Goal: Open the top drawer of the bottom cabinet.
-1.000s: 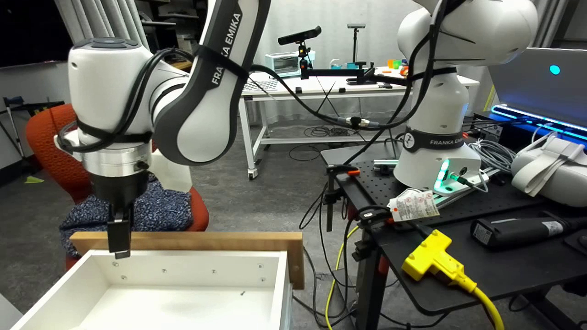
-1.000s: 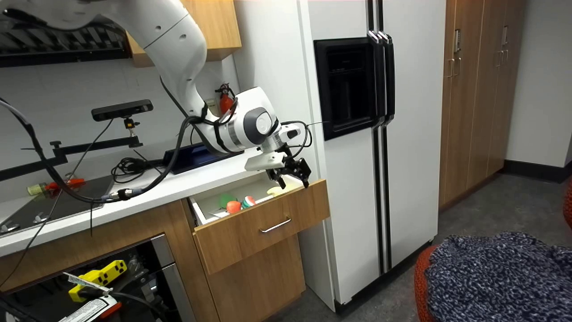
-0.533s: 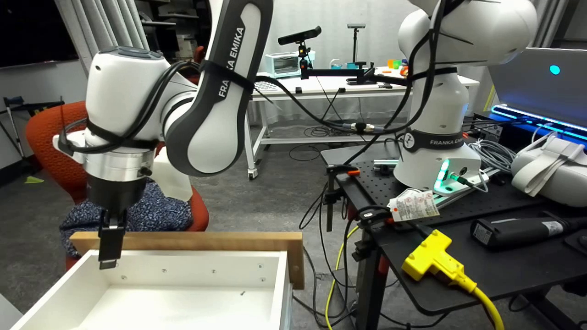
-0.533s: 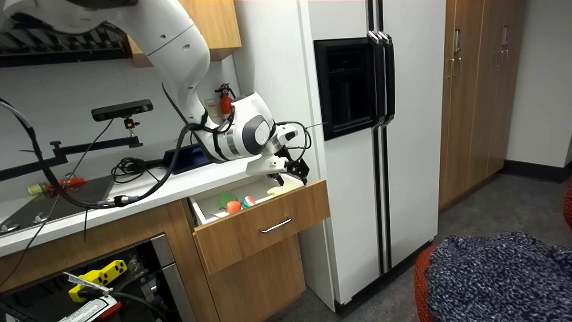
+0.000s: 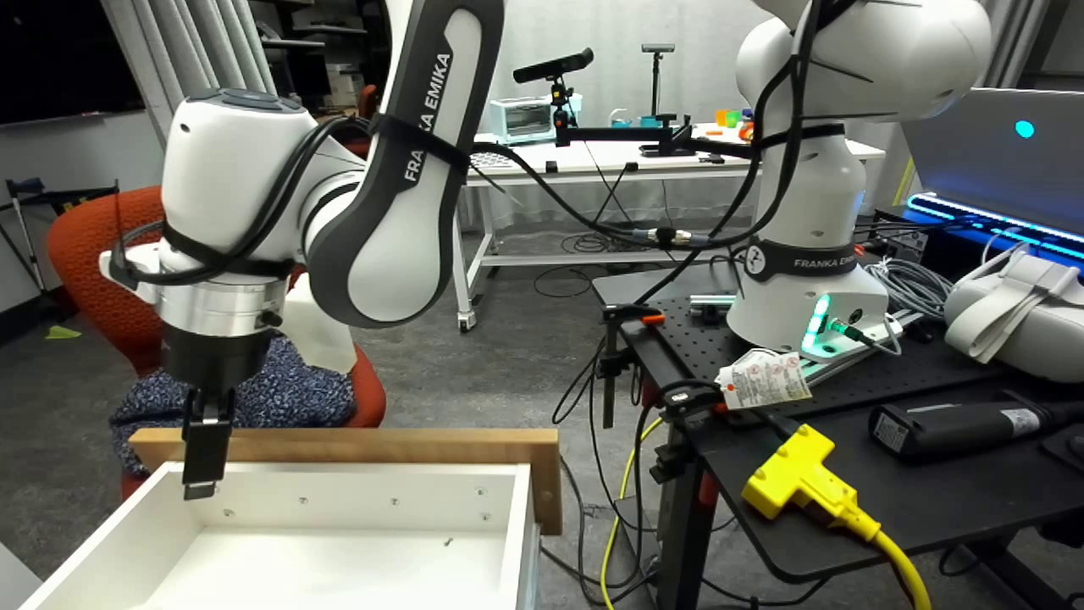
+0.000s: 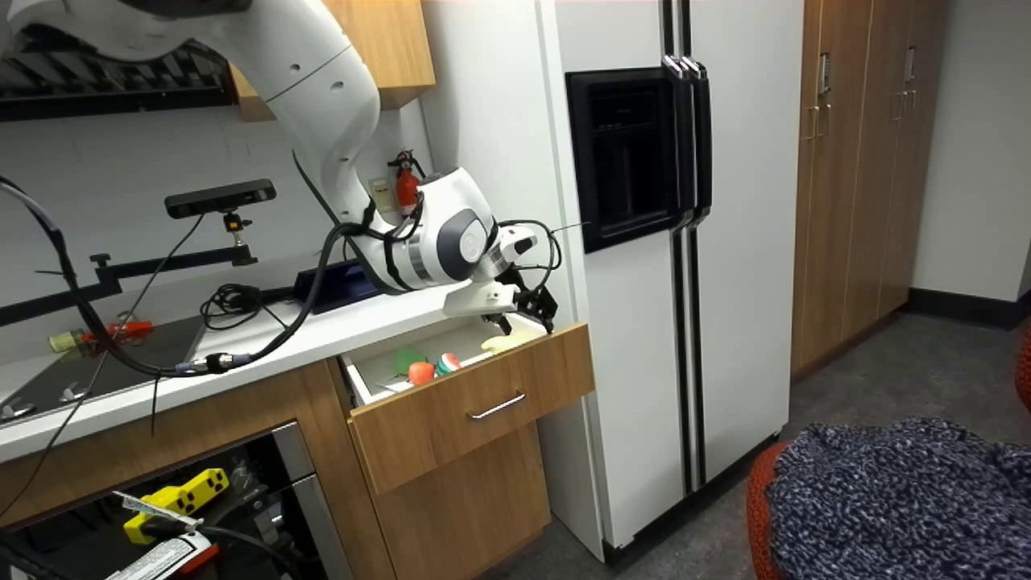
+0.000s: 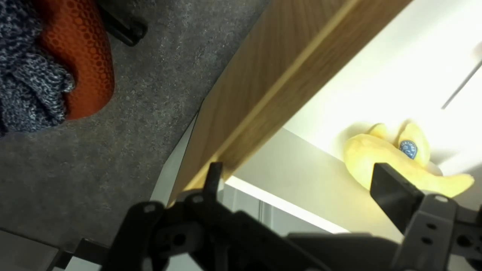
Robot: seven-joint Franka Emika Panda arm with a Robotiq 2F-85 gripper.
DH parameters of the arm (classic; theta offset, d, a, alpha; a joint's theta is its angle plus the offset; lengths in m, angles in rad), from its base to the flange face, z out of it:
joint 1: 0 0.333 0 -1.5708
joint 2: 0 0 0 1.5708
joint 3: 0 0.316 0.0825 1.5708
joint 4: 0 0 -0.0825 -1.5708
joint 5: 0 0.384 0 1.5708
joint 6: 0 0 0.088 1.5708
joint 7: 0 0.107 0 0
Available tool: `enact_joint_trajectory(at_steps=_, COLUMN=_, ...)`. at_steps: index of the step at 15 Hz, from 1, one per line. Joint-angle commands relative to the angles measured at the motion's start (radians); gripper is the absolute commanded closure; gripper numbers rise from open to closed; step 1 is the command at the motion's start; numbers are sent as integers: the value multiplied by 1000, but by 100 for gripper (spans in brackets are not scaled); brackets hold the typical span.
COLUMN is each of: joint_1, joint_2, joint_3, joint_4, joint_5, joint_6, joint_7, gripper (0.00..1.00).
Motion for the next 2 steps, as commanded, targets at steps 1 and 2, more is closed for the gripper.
enact_joint_trajectory(at_steps=1, joint_1=8, joint_2=-1, joint_3=-5, joint_4=-2, joint_5=36, joint_6=0, joint_7=-32, gripper=0)
enact_joint_trajectory(at_steps=2, joint_1=8, joint_2=-1, joint_3=-5, joint_4=-2, joint_5=36, joint_6=0, joint_7=-32, gripper=0)
